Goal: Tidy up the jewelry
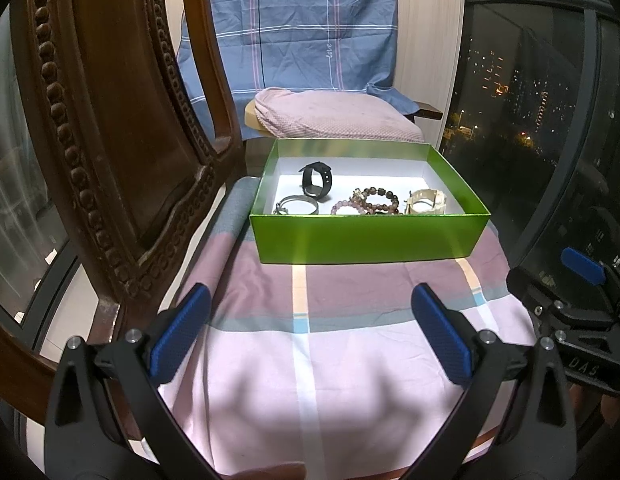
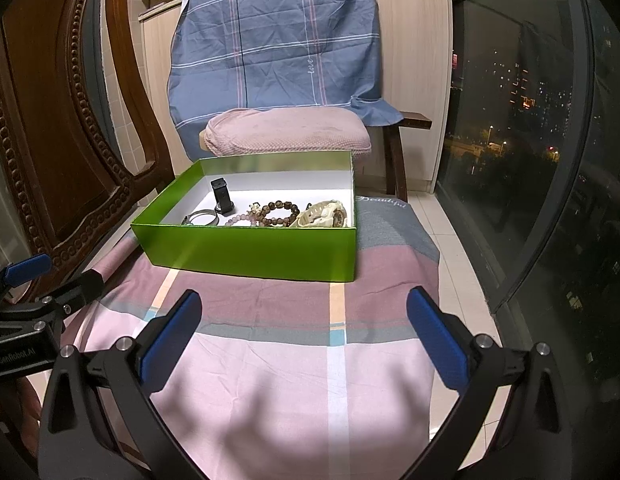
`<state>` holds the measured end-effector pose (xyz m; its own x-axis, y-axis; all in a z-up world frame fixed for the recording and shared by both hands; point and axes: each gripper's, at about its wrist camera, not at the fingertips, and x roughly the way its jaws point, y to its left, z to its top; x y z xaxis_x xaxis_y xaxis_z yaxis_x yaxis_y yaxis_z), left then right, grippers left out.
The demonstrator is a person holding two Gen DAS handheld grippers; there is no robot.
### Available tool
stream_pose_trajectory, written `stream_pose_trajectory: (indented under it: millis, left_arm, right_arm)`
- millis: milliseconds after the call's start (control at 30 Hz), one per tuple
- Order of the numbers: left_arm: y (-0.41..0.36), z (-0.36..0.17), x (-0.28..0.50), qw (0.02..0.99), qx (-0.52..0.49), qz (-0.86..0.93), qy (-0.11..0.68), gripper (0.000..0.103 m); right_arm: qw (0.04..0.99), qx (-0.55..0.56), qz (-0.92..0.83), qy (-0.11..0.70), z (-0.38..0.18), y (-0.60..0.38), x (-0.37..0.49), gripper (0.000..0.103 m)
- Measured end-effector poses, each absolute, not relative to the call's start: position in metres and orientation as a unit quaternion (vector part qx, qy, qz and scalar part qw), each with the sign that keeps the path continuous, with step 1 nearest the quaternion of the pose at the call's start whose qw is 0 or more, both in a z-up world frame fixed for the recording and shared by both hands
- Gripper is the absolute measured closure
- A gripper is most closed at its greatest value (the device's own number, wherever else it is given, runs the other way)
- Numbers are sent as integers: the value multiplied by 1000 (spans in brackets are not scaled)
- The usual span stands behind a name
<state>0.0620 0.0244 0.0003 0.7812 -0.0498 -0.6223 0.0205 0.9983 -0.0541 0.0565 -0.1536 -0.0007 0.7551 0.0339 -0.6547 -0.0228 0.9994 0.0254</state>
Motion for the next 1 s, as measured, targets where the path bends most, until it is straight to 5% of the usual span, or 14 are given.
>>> stream_pose_trajectory:
  millis: [1000]
  left_arm:
    - [24,0,62,942,-22,-21,334,4]
  right_arm:
    - [936,9,15,351,-1,-155,56,3]
